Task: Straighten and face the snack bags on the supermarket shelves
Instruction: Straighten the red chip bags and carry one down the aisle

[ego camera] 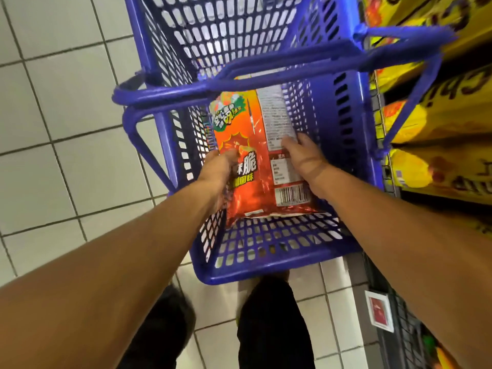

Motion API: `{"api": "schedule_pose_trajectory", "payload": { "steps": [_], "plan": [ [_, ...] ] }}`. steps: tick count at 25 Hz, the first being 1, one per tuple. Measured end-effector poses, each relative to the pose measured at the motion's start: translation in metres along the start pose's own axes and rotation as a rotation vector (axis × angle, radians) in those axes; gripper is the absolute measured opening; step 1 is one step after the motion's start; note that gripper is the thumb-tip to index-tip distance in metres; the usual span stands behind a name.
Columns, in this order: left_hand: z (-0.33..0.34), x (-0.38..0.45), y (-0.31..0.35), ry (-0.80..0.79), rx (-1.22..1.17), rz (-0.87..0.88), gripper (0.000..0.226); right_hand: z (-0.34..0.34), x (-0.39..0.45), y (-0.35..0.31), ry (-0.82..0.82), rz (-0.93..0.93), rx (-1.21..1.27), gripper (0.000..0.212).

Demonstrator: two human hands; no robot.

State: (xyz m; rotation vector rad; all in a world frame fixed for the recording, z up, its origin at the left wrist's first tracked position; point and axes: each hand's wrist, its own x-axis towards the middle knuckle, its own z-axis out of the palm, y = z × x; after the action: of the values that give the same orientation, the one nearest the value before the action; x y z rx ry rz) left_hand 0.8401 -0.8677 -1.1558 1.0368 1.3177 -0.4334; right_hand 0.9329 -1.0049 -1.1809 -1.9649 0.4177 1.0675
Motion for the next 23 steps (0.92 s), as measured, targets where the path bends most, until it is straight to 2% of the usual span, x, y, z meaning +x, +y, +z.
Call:
{"api": "schedule_pose_trajectory", "payload": {
  "steps": [4, 9, 12, 16, 19, 23],
  "plan": [
    [0.004, -0.026, 0.002, -0.036, 0.045, 0.024, 0.038, -0.004, -0.016, 0.002, -0.004, 0.016, -0.030, 0.037],
    [-0.029, -0.103, -0.004, -0.183, -0.040, -0.017, 0.012, -0.005, -0.089, -0.009, -0.011, 0.020, 0.019, 0.043],
    [-0.076, -0.157, -0.012, -0.204, -0.035, -0.092, 0.008, -0.003, -0.148, -0.030, -0.012, 0.023, -0.004, 0.044],
    [-0.161, -0.251, -0.020, -0.139, -0.082, -0.127, 0.010, -0.004, -0.248, -0.070, -0.072, 0.087, -0.015, 0.026],
    [-0.226, -0.341, -0.009, -0.099, -0.135, -0.068, 0.017, -0.007, -0.336, -0.108, -0.121, 0.052, -0.016, 0.014],
    [-0.294, -0.454, -0.001, -0.011, -0.257, 0.057, 0.032, 0.001, -0.443, -0.159, -0.192, -0.082, -0.081, 0.014]
  ]
}}
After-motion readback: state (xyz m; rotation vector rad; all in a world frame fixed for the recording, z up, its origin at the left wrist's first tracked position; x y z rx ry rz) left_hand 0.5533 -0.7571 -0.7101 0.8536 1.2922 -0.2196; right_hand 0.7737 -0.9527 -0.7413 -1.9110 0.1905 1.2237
